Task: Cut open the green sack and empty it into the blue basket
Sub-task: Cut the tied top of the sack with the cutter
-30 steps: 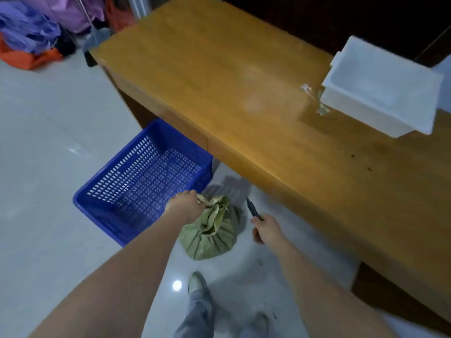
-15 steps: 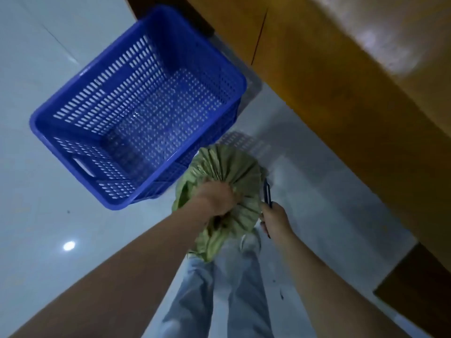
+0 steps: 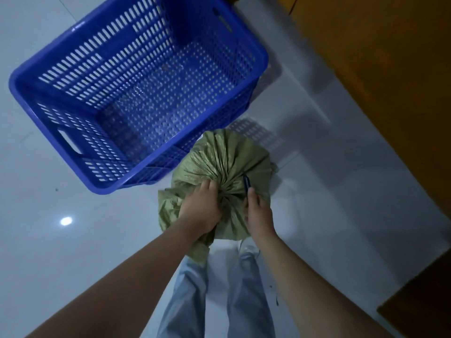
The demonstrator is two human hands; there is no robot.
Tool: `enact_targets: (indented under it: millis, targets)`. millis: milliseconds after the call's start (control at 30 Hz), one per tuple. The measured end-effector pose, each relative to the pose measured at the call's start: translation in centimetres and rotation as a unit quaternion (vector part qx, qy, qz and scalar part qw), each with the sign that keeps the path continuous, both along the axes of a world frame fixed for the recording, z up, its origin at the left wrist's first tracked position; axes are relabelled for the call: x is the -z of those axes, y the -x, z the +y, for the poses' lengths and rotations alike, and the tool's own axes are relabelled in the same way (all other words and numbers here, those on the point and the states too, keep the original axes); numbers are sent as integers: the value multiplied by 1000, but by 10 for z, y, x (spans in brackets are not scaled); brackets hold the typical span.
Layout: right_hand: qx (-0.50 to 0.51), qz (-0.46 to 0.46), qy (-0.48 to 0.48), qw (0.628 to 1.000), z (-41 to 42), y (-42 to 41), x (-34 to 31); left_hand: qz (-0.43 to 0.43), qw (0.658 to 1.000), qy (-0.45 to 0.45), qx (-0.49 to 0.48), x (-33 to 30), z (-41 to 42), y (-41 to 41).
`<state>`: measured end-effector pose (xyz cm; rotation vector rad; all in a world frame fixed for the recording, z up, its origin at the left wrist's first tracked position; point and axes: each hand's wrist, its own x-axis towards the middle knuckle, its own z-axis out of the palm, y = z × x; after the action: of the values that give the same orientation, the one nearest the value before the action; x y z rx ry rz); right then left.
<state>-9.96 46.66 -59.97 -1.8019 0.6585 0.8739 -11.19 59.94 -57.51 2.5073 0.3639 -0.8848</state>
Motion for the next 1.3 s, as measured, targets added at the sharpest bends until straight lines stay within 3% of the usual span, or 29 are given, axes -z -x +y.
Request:
enact_targets:
  millis: [100, 233, 467, 667, 967, 1300]
  targets:
    - [-58, -64, 25, 996, -4, -3, -3, 64, 995, -46, -67, 11, -9, -1]
    - [-116, -105, 22, 987, -8, -4, -2, 78, 991, -97, -57, 29, -12, 6]
    - [-149, -88, 2, 985, -9, 3, 9, 46, 980, 122, -150, 43, 0, 35]
    - [-176, -84, 13, 981, -8, 13, 14, 45, 918, 256, -300, 44, 8, 29]
    - [-314, -114, 86, 939, -25, 11, 12, 42, 878, 295, -374, 47, 17, 18]
    - [-354, -150, 139, 913, -24, 17, 10, 57, 880, 318, -348, 53, 23, 15]
